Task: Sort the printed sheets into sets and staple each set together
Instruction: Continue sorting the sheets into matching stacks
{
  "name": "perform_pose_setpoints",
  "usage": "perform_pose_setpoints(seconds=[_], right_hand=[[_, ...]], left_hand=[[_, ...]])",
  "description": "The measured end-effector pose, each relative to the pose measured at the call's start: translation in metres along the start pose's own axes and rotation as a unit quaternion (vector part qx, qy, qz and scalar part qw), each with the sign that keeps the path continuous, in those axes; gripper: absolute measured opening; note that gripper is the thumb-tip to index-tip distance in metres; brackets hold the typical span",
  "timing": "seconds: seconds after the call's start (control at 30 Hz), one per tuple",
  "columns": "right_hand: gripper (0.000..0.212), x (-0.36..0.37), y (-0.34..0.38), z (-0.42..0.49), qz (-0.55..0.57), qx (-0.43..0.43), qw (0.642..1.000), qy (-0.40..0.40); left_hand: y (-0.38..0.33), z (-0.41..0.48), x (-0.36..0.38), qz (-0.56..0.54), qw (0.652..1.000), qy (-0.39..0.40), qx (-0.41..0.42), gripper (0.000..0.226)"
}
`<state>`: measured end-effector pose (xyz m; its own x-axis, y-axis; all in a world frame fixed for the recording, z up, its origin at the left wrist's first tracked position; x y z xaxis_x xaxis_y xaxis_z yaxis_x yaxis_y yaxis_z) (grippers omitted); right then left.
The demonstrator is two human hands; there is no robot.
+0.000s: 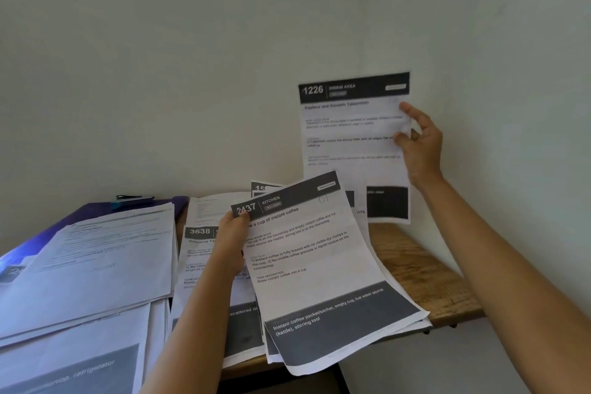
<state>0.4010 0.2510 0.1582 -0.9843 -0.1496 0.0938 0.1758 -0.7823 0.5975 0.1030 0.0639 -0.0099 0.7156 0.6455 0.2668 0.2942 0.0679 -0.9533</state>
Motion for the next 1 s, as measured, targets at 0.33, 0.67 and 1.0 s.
perform_pose_setpoints(seconds=[0.33,0.67,1.0], right_hand=[[0.054,-0.022,0.034,0.034,0.035,-0.038,0.993,-0.106],[0.054,0.005,-0.030,0.011,0.099,0.201,0.972,0.063],[0.043,0.035,-0.060,-0.058,0.108,0.308,0.929,0.172]], left_hand=[[0.001,-0.001,0.001,0.002,1.000,0.003,-0.003,0.014],[0.000,0.000,0.000,-0.003,1.000,0.006,-0.003,0.013],[0.000,0.002,0.000,-0.005,1.000,0.004,0.012,0.018]])
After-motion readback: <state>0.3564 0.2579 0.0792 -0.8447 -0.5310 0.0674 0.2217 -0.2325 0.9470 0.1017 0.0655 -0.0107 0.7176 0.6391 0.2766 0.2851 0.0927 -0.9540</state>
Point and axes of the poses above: each hand's wrist, its own z-axis towards the middle knuckle, its own x-axis out of the palm, y = z × x, the point moved 8 cm from there along z, towards the middle knuckle, and after that the axes turned 4 degrees about -x, right-handed, at the moved point
